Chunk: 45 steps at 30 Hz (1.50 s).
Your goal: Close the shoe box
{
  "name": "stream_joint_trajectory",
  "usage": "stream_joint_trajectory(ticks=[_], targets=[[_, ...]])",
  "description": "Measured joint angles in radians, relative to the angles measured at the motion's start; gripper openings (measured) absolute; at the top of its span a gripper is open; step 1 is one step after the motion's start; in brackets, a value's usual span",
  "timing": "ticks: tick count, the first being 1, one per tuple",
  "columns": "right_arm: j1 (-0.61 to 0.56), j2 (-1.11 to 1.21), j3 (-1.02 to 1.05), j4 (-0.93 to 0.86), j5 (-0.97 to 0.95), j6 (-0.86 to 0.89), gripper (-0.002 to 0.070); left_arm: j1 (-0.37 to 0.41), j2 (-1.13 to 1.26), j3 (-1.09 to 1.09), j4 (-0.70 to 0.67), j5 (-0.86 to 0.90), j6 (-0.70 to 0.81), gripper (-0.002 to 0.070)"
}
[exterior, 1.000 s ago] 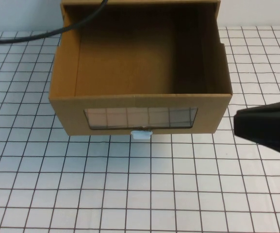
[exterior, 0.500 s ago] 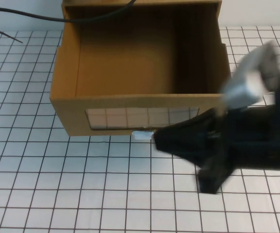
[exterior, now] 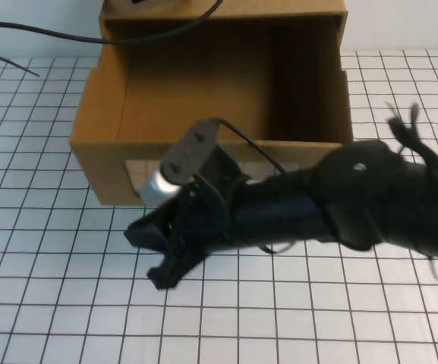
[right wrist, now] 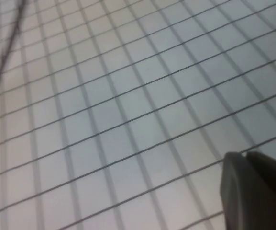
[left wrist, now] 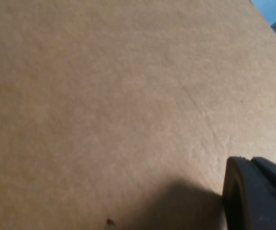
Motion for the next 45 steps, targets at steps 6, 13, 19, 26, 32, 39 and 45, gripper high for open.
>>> stream_joint_trajectory(ticks=[6,13,19,26,32,39,45], targets=[[-0.051,0.145,-0.193,-0.027,-0.015,-0.029,-0.0014,0.0,0.0,0.0,0.0,0.0,0.0,-0.0006],[-0.174,0.304,-0.426,-0.038,0.039,-0.033,-0.0013,0.0,0.0,0.0,-0.002,0.0,0.0,-0.0006],[-0.275,0.423,-0.585,-0.041,0.098,0.021,-0.0013,0.0,0.0,0.0,-0.006,-0.003,0.0,-0.0006],[-0.295,0.431,-0.625,-0.074,0.227,0.025,-0.0013,0.002,0.0,0.0,-0.006,-0.003,0.012,-0.0006],[-0.226,0.343,-0.625,-0.214,0.269,0.041,-0.0013,0.002,-0.022,0.0,0.026,0.012,0.016,-0.0006],[-0.14,0.223,-0.625,-0.319,0.288,0.126,-0.0013,0.029,-0.11,0.0,0.049,0.08,0.016,-0.0006],[-0.14,0.12,-0.625,-0.717,0.211,0.54,-0.0013,0.093,-0.227,0.0,0.056,0.131,0.016,-0.0006]])
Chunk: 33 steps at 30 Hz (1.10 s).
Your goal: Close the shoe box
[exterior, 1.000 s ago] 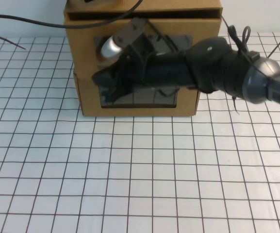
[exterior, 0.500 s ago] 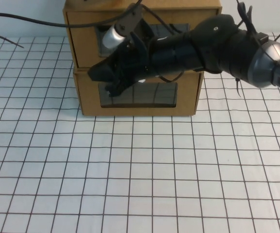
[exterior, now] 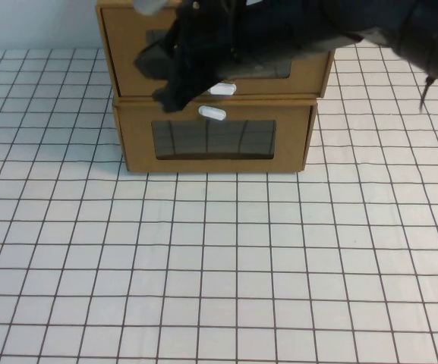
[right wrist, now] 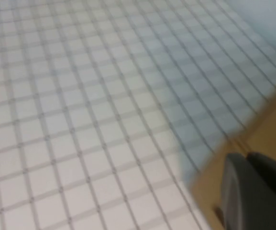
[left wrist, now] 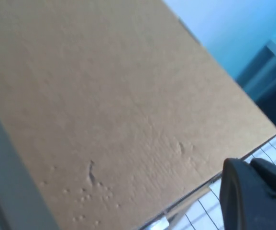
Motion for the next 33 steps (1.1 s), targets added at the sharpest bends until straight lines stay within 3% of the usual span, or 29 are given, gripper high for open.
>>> stream_joint_trajectory(ticks=[5,11,18,25,33], targets=[[-0.016,-0.114,0.0,-0.482,0.091,0.464,-0.0013,0.041,-0.148,0.008,0.065,0.004,0.0,-0.0006],[-0.019,-0.285,0.026,-0.823,0.218,0.804,-0.0013,0.042,-0.341,0.101,0.145,0.011,0.003,-0.0006],[-0.019,-0.584,0.278,-0.888,0.18,1.005,-0.0013,0.042,-0.58,0.431,0.154,0.013,0.048,-0.0006],[-0.019,-0.947,0.697,-0.907,0.088,1.121,-0.0014,0.042,-0.887,0.847,0.161,-0.035,0.066,-0.0006],[-0.019,-1.428,1.082,-1.105,0.073,1.35,-0.0014,0.042,-1.32,1.324,0.166,-0.208,0.082,-0.0006]])
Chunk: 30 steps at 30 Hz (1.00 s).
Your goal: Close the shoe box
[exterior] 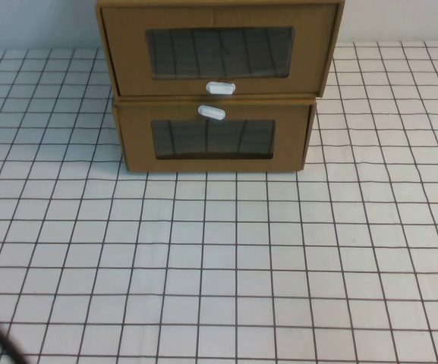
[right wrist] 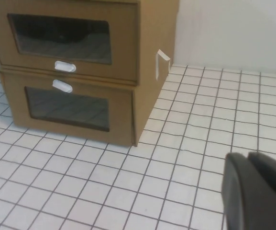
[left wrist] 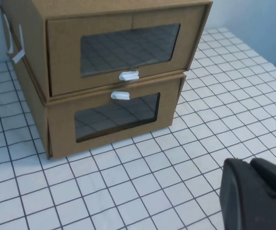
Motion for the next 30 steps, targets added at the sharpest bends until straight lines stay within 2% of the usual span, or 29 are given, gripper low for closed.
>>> stream_joint_trajectory(ticks=[7,11,30], targets=[[0.0,-0.33,0.246,-0.082,-0.003,0.026,-0.0013,0.0,-0.345,0.323,0.0,-0.099,-0.05,-0.0006],[0.0,-0.39,0.351,-0.084,-0.006,0.029,-0.0013,0.0,-0.481,0.424,0.002,-0.163,-0.055,-0.0006],[0.0,-0.391,0.444,-0.079,-0.101,0.031,-0.0014,0.0,-0.528,0.604,0.042,-0.203,-0.058,-0.0006]])
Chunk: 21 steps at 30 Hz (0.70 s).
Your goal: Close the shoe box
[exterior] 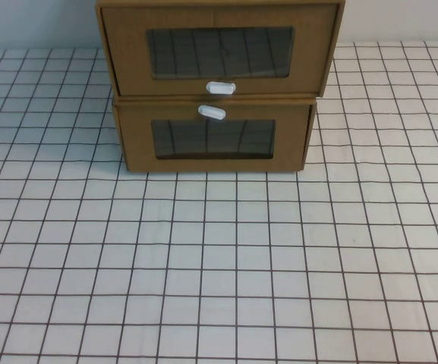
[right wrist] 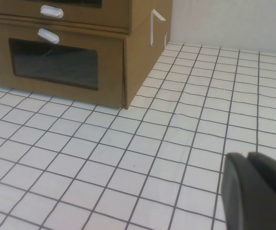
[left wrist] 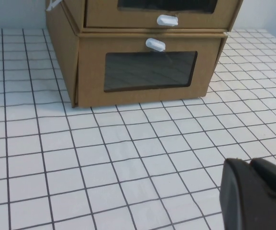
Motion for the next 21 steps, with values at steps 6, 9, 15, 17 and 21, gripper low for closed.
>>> stream_joint_trajectory(ticks=[6,9,15,17,21], targets=[[0.0,0.0,0.0,0.0,-0.002,0.0,-0.0014,0.0,-0.017,0.067,0.0,-0.014,-0.001,-0.0006],[0.0,0.0,0.0,0.0,-0.002,0.0,-0.0014,0.0,-0.057,0.114,0.011,-0.148,0.014,-0.0006],[0.0,0.0,0.0,0.0,-0.002,0.0,-0.0013,0.0,-0.102,0.273,0.083,-0.574,-0.047,-0.0006],[0.0,0.0,0.0,0.0,-0.004,0.002,-0.0013,0.0,-0.105,0.328,0.209,-0.618,-0.175,-0.0006],[0.0,0.0,0.0,0.0,-0.004,0.002,-0.0014,0.0,-0.105,0.403,0.409,-0.563,-0.396,-0.0006]])
